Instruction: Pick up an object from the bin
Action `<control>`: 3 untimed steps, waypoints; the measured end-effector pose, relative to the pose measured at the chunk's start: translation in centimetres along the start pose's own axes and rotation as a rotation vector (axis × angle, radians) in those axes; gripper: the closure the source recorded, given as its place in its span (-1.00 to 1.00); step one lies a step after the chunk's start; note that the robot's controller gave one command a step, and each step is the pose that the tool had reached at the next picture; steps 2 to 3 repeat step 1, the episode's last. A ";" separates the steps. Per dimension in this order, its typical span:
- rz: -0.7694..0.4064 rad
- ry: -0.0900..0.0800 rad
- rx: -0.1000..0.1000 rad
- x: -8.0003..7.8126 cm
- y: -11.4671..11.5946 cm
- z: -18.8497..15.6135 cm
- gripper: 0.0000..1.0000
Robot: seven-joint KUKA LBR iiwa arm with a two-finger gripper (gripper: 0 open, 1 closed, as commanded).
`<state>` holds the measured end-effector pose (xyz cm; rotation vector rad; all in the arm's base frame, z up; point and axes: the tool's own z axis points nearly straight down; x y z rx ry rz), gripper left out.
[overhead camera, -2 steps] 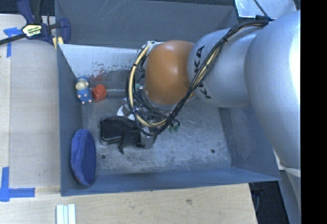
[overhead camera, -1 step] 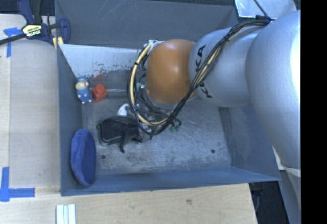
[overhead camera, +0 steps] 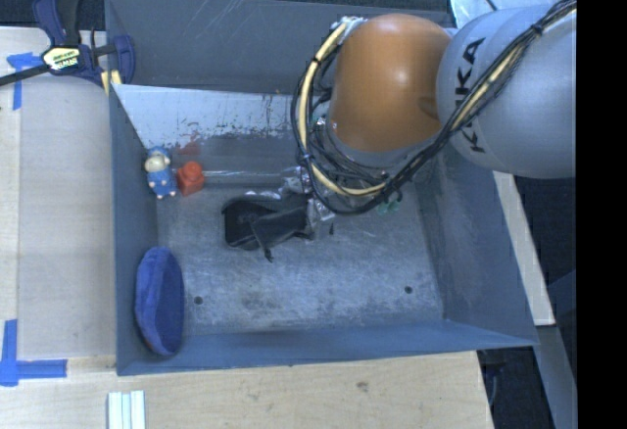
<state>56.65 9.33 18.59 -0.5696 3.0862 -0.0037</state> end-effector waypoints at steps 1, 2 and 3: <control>0.034 0.002 0.000 0.8 -2.2 -6.0 1.00; 0.034 0.002 0.000 0.8 -2.2 -6.0 1.00; 0.034 0.002 0.000 0.8 -2.2 -6.0 1.00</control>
Offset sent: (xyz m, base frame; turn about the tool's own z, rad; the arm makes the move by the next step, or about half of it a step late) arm 0.0001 -0.0209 0.0589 0.0292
